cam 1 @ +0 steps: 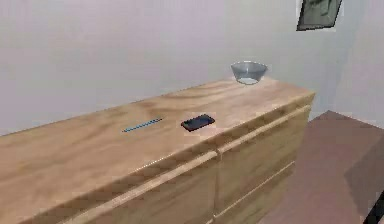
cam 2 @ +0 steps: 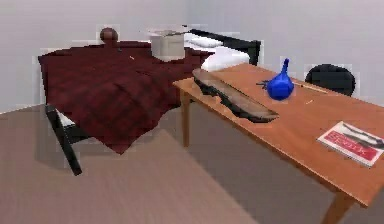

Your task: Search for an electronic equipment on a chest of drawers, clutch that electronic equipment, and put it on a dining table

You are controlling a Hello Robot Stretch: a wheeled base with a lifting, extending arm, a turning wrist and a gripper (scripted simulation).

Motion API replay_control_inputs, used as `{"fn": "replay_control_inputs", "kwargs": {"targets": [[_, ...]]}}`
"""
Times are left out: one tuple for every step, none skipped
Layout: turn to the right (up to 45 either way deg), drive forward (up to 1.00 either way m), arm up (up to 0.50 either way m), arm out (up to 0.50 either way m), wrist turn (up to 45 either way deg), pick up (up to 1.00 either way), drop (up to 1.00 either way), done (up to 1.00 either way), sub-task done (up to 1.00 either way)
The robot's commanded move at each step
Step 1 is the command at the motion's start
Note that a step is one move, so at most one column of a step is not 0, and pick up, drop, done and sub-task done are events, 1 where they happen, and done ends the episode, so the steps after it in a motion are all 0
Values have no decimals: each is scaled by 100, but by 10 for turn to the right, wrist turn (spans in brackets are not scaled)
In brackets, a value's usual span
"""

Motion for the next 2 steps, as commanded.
{"fn": "replay_control_inputs", "kwargs": {"targets": [[-450,0,0,0,0,0,0,0,0],[-390,0,0,0,0,0,0,0,0]]}}
